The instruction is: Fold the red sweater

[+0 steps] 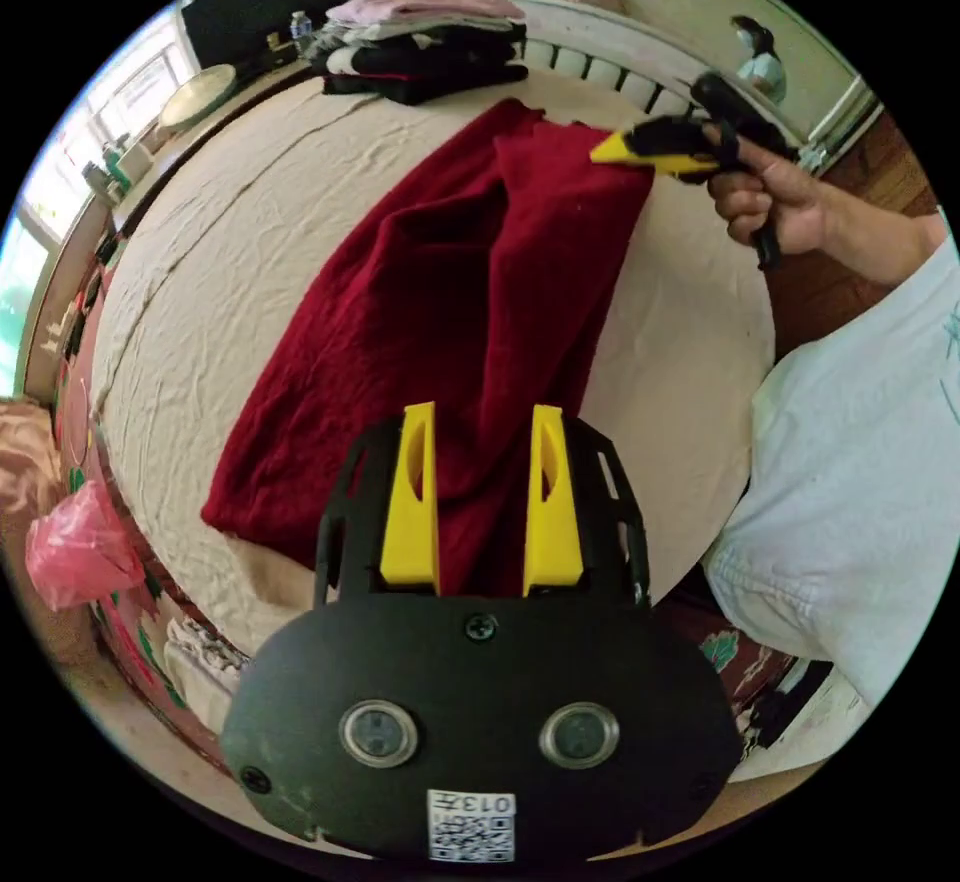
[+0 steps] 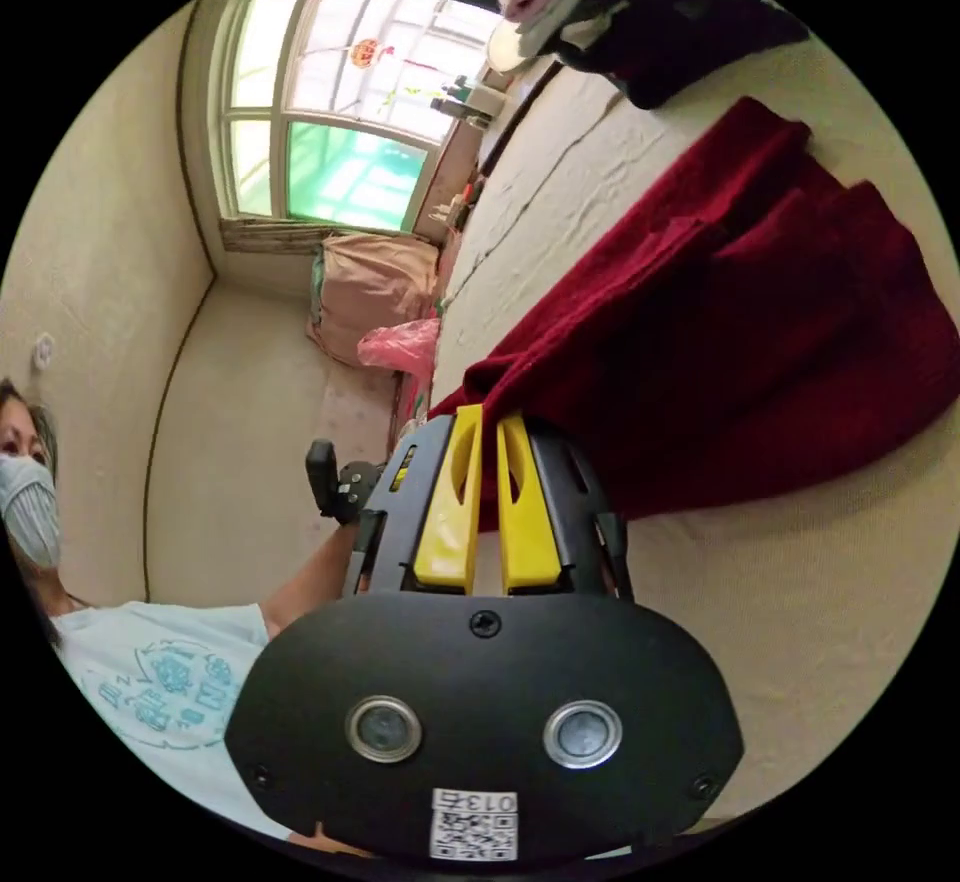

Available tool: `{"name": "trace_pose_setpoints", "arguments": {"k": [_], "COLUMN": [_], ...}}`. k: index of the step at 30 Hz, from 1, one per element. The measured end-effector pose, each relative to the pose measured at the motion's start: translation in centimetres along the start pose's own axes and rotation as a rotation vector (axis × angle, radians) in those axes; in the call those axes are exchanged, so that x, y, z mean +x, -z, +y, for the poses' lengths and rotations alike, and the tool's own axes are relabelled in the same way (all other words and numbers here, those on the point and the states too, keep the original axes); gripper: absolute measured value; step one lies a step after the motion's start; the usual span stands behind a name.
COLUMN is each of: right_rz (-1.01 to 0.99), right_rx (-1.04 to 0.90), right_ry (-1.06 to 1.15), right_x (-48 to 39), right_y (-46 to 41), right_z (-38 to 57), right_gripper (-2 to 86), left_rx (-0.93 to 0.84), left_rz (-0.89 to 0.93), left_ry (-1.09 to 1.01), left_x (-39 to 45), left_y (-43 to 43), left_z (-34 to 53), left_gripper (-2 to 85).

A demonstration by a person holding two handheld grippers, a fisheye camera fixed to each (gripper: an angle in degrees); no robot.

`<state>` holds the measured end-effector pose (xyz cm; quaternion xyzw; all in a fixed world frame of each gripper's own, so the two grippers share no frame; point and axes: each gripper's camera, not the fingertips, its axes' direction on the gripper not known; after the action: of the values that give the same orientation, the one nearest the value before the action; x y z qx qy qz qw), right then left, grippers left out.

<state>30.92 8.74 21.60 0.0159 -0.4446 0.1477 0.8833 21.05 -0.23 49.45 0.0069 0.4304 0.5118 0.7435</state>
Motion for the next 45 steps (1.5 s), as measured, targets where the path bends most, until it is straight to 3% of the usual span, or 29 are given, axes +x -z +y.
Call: {"name": "trace_pose_setpoints", "arguments": {"k": [3, 5, 8, 10, 13, 15, 16, 17, 19, 24, 26, 31, 34, 36, 38, 42, 45], "right_rz": [0.060, 0.224, 0.509, 0.609, 0.612, 0.464, 0.281, 0.094, -0.041, 0.129, 0.319, 0.675, 0.706, 0.726, 0.727, 0.738, 0.743], "right_rx": [0.007, 0.063, 0.099, 0.082, -0.124, -0.222, -0.251, -0.296, -0.333, -0.271, -0.223, -0.432, -0.531, -0.547, -0.464, -0.366, -0.179], "right_ry": [0.321, 0.680, 1.027, 1.084, 0.973, 0.759, 0.602, 0.460, 0.378, 0.401, 0.486, 0.820, 0.920, 0.941, 0.985, 1.066, 1.144], "right_x": [-6.4, -12.0, -15.3, -14.9, -11.3, -8.8, -7.2, -5.7, -4.9, -6.6, -7.7, -9.1, -9.1, -9.6, -11.7, -15.3, -18.4], "right_y": [-0.2, -0.3, -2.6, -4.5, -8.3, -8.8, -8.4, -8.1, -7.5, -3.3, -1.9, -8.1, -12.0, -13.2, -12.8, -11.8, -11.2], "right_z": [-0.7, 0.6, 3.3, 4.3, 4.5, 3.5, 2.6, 1.8, 1.6, 1.9, 1.7, 3.0, 3.7, 3.8, 4.1, 4.4, 4.1], "right_gripper": [1.3, 1.2, 1.1, 1.1, 1.5, 2.0, 2.3, 2.8, 4.0, 8.2, 8.0, 9.8, 9.4, 7.4, 4.4, 3.3, 3.1], "left_rx": [0.006, 0.053, 0.089, 0.052, -0.155, -0.282, -0.337, -0.342, -0.305, -0.143, -0.086, 0.041, -0.049, -0.128, -0.122, -0.054, 0.032], "left_rz": [-0.005, -0.047, -0.091, -0.095, -0.014, 0.057, 0.075, 0.066, 0.092, 0.155, 0.131, 0.078, 0.166, 0.121, 0.113, 0.141, 0.075], "left_ry": [-0.034, -0.025, 0.024, 0.009, -0.030, -0.036, -0.048, -0.047, 0.008, 0.136, 0.136, 0.152, 0.094, 0.063, 0.045, 0.018, 0.031], "left_x": [-0.3, -1.1, -2.9, -3.5, -3.9, -4.0, -3.7, -3.6, -4.5, -6.8, -6.5, -5.2, -4.4, -3.8, -3.5, -3.8, -4.9], "left_y": [0.9, 3.2, 6.8, 7.5, 3.2, -0.5, -2.4, -2.9, -2.8, 1.4, 3.4, 4.2, -0.1, -2.1, -2.2, 1.8, 5.4], "left_z": [-1.3, -1.0, -0.6, -1.3, -2.9, -3.2, -3.3, -3.2, -3.2, -1.3, -1.1, -4.3, -7.1, -7.9, -7.9, -6.6, -5.6], "left_gripper": [2.7, 2.0, 1.3, 1.1, 1.1, 1.2, 1.3, 1.3, 1.8, 5.5, 7.3, 12.8, 12.1, 8.5, 3.4, 1.9, 1.9]}}
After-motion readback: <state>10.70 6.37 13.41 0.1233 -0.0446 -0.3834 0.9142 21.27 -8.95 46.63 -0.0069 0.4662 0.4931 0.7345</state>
